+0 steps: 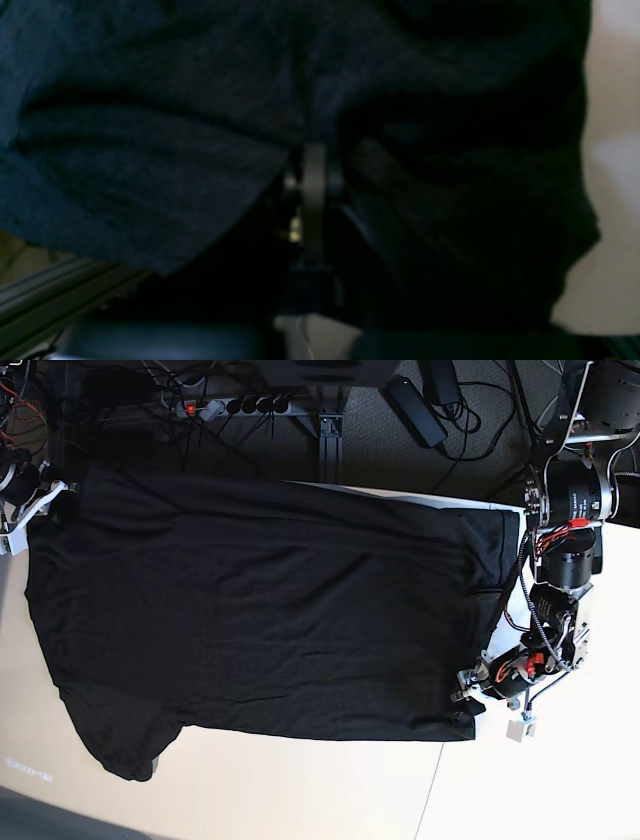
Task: Fold the T-shirt properly
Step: 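Move the left gripper to the shirt's hem corner and grasp it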
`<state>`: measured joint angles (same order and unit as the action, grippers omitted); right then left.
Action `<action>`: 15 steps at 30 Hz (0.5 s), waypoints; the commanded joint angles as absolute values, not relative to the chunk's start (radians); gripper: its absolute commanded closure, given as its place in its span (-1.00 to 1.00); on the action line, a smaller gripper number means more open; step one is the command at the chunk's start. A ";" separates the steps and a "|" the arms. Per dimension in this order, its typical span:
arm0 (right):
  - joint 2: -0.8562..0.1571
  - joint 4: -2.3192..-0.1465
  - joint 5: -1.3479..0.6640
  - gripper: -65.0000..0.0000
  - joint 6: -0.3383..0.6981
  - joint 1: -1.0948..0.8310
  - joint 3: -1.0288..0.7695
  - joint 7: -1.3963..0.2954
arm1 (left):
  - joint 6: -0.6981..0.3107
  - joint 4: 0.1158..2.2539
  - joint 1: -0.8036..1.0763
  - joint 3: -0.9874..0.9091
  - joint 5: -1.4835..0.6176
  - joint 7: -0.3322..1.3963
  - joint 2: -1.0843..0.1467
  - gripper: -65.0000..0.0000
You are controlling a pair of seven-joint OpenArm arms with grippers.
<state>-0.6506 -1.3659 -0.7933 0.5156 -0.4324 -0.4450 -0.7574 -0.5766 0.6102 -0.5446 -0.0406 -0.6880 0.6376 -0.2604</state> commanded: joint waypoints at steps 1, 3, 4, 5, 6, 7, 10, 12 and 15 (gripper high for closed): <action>-0.668 -1.365 -0.772 1.00 0.588 -0.438 -0.450 -0.797 | -0.588 0.615 -0.562 -0.039 -0.655 0.663 -0.259 0.00; -0.668 -1.365 -0.783 1.00 0.588 -0.438 -0.450 -0.796 | -0.588 0.615 -0.562 -0.039 -0.644 0.651 -0.258 0.38; -0.669 -1.365 -0.794 1.00 0.588 -0.438 -0.453 -0.796 | -0.588 0.615 -0.562 -0.039 -0.638 0.647 -0.258 0.60; -0.668 -1.367 -0.804 1.00 0.588 -0.435 -0.458 -0.794 | -0.590 0.615 -0.562 -0.039 -0.638 0.647 -0.258 0.78; -0.668 -1.368 -0.813 1.00 0.588 -0.427 -0.465 -0.794 | -0.593 0.615 -0.562 -0.039 -0.639 0.647 -0.258 0.94; -0.668 -1.368 -0.822 1.00 0.588 -0.418 -0.476 -0.794 | -0.605 0.615 -0.562 -0.039 -0.639 0.648 -0.257 1.00; -0.668 -1.369 -0.858 1.00 0.588 -0.367 -0.521 -0.796 | -0.648 0.615 -0.562 -0.039 -0.639 0.649 -0.258 1.00; -0.668 -1.369 -0.884 1.00 0.588 -0.320 -0.557 -0.813 | -0.652 0.615 -0.562 -0.039 -0.638 0.656 -0.258 1.00; -0.679 -1.369 -0.899 1.00 0.588 -0.241 -0.593 -0.819 | -0.657 0.615 -0.562 -0.039 -0.639 0.666 -0.258 1.00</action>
